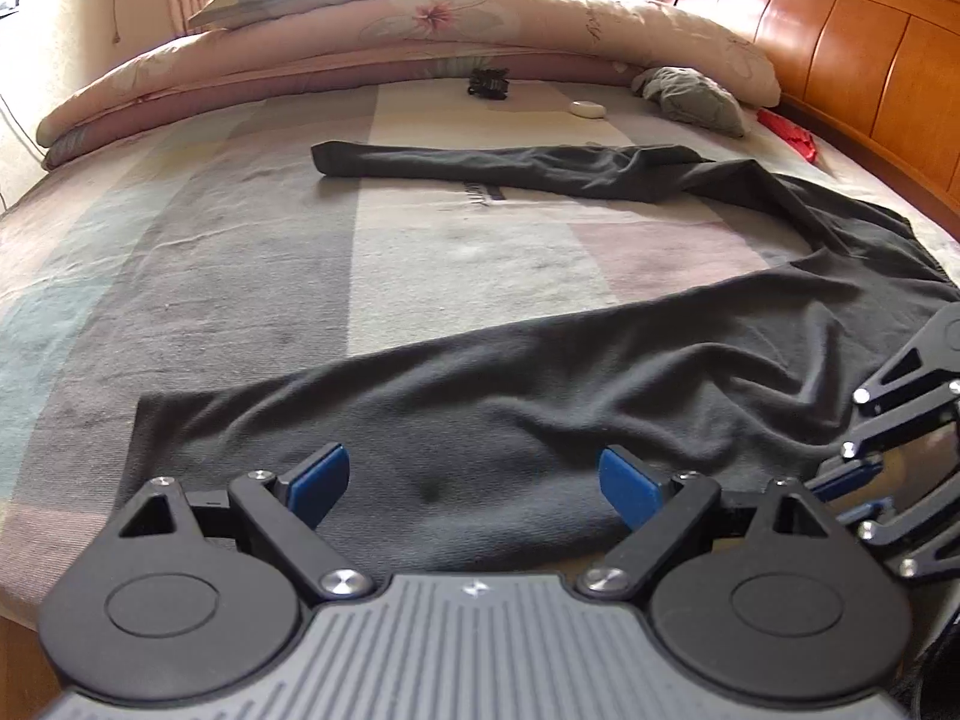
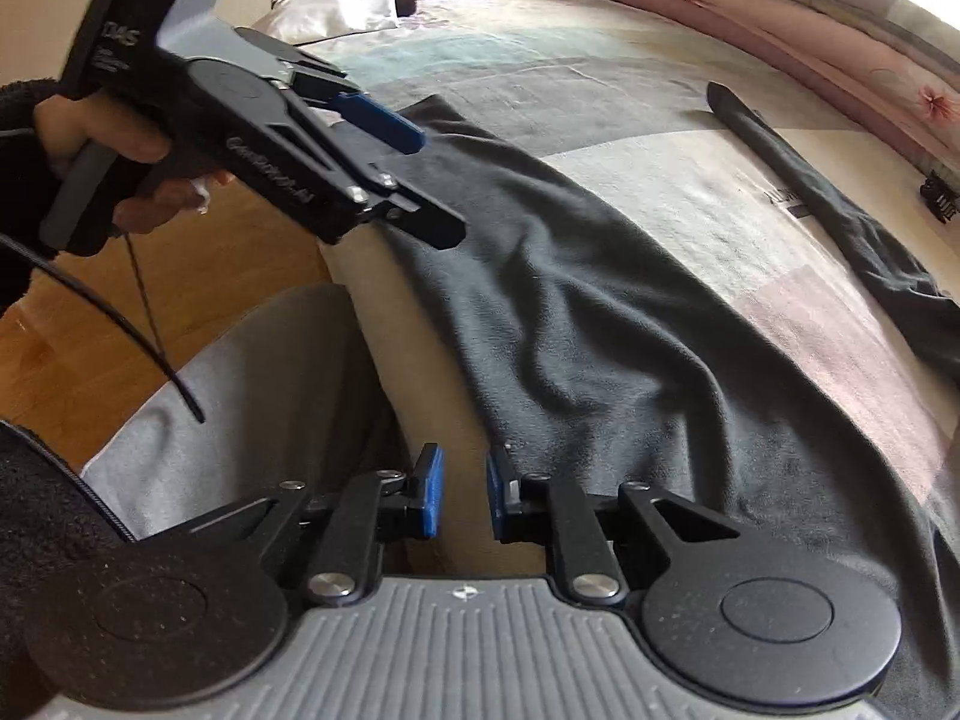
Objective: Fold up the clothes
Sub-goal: 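Grasp the folded pants with the right gripper while the left gripper holds the waistband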
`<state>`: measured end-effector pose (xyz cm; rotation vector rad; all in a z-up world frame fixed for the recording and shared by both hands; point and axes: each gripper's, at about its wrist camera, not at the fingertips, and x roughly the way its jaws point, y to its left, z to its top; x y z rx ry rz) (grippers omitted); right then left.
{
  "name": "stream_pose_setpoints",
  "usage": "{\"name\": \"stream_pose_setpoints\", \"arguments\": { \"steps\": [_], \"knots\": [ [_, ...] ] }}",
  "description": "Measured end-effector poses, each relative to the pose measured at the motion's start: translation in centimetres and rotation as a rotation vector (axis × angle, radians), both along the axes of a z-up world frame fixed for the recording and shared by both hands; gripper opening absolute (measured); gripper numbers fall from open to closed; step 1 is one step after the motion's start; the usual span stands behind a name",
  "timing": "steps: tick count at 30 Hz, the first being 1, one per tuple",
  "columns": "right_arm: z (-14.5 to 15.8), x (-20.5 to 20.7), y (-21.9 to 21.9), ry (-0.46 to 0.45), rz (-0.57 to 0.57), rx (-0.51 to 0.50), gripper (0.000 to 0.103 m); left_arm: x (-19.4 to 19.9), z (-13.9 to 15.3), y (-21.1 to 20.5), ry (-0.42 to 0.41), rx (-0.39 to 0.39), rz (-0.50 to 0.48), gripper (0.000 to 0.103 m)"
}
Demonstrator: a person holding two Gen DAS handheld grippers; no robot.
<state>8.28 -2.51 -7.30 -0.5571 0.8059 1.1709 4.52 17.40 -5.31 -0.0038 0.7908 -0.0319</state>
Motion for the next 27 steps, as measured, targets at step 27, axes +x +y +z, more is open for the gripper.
{"name": "stream_pose_setpoints", "arguments": {
  "steps": [27],
  "knots": [
    [0.8,1.6,-0.8,0.110,0.018,0.013,0.002,-0.4,-0.3,-1.6,0.039,0.013,-0.099,0.091]
  ]
}}
